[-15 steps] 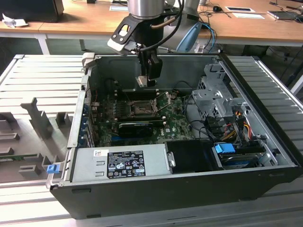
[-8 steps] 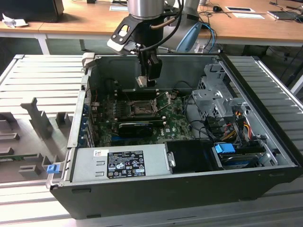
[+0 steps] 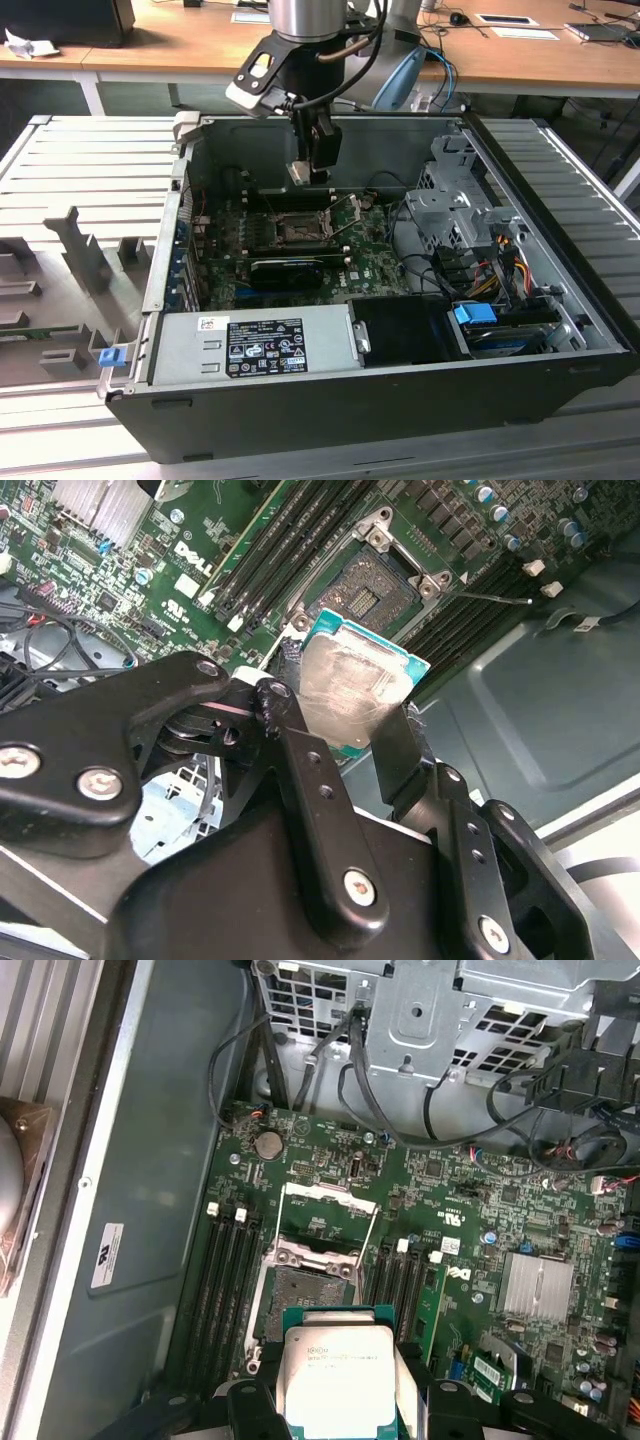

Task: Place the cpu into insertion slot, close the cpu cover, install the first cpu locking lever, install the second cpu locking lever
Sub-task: 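Place the cpu into insertion slot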

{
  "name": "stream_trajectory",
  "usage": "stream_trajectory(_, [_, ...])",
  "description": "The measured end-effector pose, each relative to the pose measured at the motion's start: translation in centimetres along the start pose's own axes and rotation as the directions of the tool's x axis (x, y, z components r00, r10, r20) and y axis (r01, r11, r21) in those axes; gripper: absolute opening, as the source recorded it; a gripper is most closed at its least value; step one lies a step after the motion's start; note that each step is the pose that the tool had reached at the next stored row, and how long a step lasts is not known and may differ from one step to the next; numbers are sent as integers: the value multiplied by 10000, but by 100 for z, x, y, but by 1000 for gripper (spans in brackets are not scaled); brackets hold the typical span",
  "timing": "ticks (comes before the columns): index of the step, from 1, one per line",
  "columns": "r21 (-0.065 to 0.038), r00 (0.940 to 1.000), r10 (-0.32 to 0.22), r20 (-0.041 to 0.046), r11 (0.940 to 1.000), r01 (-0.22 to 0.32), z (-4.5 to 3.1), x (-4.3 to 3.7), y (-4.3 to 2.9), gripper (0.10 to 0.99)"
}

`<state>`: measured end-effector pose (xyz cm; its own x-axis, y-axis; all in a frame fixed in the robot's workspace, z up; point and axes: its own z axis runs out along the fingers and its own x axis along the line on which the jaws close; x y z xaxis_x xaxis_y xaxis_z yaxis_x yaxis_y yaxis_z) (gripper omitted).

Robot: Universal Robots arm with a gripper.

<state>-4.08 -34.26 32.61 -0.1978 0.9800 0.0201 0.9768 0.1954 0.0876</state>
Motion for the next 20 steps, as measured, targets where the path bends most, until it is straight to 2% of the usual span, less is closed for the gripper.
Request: stream_trajectory(20, [-5, 9997, 253, 22, 9997, -253, 20, 1, -7, 525])
